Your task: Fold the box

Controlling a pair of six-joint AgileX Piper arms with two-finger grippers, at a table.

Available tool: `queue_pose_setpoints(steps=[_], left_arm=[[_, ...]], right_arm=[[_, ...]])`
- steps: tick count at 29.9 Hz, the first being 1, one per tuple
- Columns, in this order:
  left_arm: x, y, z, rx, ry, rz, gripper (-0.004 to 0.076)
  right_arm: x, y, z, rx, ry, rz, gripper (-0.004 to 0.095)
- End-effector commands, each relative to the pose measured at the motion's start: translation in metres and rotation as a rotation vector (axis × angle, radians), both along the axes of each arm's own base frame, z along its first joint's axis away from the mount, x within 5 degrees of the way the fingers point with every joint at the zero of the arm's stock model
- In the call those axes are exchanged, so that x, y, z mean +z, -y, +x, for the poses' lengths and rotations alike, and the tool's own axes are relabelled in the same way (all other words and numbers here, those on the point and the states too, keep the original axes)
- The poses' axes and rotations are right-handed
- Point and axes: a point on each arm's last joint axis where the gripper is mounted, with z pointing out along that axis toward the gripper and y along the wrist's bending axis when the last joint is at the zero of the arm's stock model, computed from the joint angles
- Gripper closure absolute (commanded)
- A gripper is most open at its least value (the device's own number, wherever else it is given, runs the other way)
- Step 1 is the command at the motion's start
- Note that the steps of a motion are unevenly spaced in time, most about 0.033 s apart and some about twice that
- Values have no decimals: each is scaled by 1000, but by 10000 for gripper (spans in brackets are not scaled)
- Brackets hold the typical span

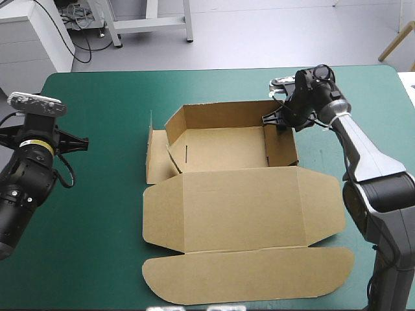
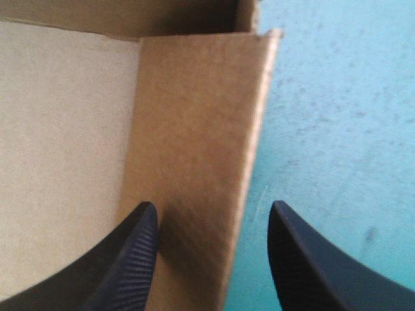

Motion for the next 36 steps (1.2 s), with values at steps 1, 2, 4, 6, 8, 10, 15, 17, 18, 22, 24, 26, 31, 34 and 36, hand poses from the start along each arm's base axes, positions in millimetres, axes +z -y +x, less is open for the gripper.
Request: queue_pose_setpoints(steps=[1,2,4,6,8,10,15,17,18,22,24,26,31,34,36], left_arm=[[15,-15,-3,30,73,-58,725],[13,-20,-3,48,61,-77,725],[8,-29,-1,84,31,-120,725],[3,-37,0,112,5,-186,725],[-2,-41,1,118,-24,-259,725],[-7,-42,3,97,-57,-315,725],[-18,-36,6,6,-163,-392,725],[-23,-33,8,2,-202,-440,725],[-27,-32,10,0,-227,-453,725],[-40,-26,16,-29,-328,-516,725],[-45,-23,18,-53,-364,-550,725],[-48,-20,20,-62,-382,-598,725],[-49,-17,22,-71,-390,-646,725],[-50,-16,20,-71,-408,-648,725],[-50,-16,20,-71,-410,-649,725]], right_arm=[[73,10,-28,4,193,8,425],[84,11,-35,4,219,14,425],[105,14,-48,3,271,20,426],[122,17,-61,2,315,30,426],[136,19,-72,1,353,38,426],[143,21,-78,1,373,42,426],[140,18,-78,-43,349,92,426],[128,18,-74,-39,312,81,426],[121,17,-72,-40,289,76,426],[95,14,-58,-40,218,55,426],[83,11,-51,-39,182,68,426],[72,8,-44,-39,151,75,426],[41,4,-27,-40,75,64,426],[26,2,-20,-41,40,59,426],[18,1,-17,-41,21,58,426]])
